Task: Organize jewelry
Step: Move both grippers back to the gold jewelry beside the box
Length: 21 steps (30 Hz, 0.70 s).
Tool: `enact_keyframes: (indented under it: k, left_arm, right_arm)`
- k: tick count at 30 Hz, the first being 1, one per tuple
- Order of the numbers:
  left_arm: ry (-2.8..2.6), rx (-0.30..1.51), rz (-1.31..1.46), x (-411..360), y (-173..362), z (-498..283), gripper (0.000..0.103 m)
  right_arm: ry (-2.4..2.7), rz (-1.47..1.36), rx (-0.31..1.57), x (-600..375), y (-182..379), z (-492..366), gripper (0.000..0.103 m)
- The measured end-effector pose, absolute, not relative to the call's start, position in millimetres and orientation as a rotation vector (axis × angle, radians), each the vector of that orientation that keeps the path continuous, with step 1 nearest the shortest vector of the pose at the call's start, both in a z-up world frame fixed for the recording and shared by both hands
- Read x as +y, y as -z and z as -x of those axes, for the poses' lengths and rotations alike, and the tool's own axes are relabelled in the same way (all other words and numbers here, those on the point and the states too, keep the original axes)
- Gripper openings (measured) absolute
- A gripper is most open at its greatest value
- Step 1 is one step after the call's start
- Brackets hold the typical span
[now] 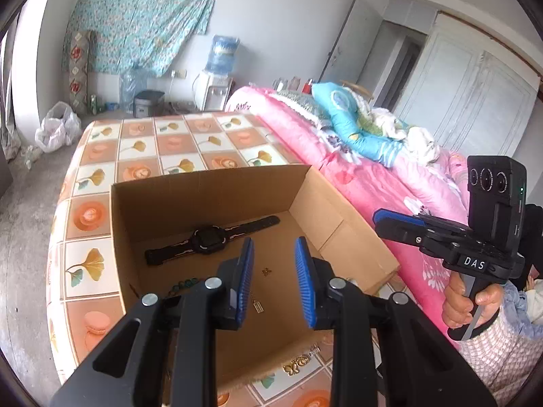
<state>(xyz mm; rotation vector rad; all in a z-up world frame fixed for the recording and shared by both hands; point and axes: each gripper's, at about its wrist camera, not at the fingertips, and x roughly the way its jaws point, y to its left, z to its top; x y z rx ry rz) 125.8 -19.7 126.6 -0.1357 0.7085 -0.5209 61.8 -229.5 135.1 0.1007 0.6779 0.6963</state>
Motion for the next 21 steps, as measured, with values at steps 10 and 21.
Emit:
enact_keyframes:
  k: [10, 21]
  left_arm:
    - [0.640, 0.629, 0.132, -4.0, -102.0, -20.0, 0.024]
    - [0.544, 0.812, 0.057, -47.2, -6.1, -29.7, 0.024]
  right_arm:
    - [-0.792, -0.168, 0.726, -223.9, -92.1, 1.9, 0.022]
    - [-0.610, -0.188, 0.980, -200.0, -6.2, -10.4, 0.022]
